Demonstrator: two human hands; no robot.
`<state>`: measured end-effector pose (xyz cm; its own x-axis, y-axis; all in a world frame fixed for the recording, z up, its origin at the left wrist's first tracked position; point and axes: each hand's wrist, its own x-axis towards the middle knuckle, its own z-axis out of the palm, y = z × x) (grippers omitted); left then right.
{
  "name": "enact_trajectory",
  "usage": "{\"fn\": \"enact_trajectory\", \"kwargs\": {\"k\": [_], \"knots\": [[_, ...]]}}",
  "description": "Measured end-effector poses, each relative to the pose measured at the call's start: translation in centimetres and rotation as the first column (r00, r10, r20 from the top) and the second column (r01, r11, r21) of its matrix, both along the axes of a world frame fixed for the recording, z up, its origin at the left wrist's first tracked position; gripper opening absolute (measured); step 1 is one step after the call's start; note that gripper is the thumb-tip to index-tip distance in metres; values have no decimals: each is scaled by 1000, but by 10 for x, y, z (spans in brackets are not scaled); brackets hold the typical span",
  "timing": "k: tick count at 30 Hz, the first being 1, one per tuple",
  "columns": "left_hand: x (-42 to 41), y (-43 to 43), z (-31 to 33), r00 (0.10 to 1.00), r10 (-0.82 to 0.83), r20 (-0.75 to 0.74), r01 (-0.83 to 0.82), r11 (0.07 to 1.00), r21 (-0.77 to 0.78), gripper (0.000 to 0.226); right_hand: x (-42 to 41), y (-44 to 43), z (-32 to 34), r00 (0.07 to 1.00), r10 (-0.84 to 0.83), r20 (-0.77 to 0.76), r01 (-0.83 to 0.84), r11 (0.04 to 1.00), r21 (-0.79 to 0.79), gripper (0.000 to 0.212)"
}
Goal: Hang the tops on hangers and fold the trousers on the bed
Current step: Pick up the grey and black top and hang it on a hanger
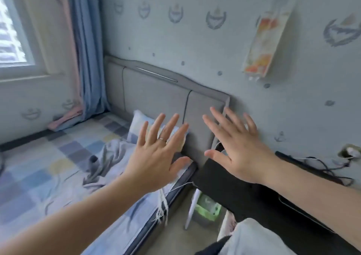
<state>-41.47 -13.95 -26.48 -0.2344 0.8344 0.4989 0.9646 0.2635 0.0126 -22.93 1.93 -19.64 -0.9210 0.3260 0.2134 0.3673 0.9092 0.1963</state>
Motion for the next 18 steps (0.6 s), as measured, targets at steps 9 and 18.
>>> {"fn": "enact_trajectory", "kwargs": {"k": [9,18], "knots": [[-110,-96,-142,858,455,238,-405,885,-231,78,-190,-22,-135,934,316,168,-267,928,-261,81],[-204,-120,-234,560,743,368,-577,668,-470,78,-361,4,-254,807,480,345,-314,842,-439,87]]}}
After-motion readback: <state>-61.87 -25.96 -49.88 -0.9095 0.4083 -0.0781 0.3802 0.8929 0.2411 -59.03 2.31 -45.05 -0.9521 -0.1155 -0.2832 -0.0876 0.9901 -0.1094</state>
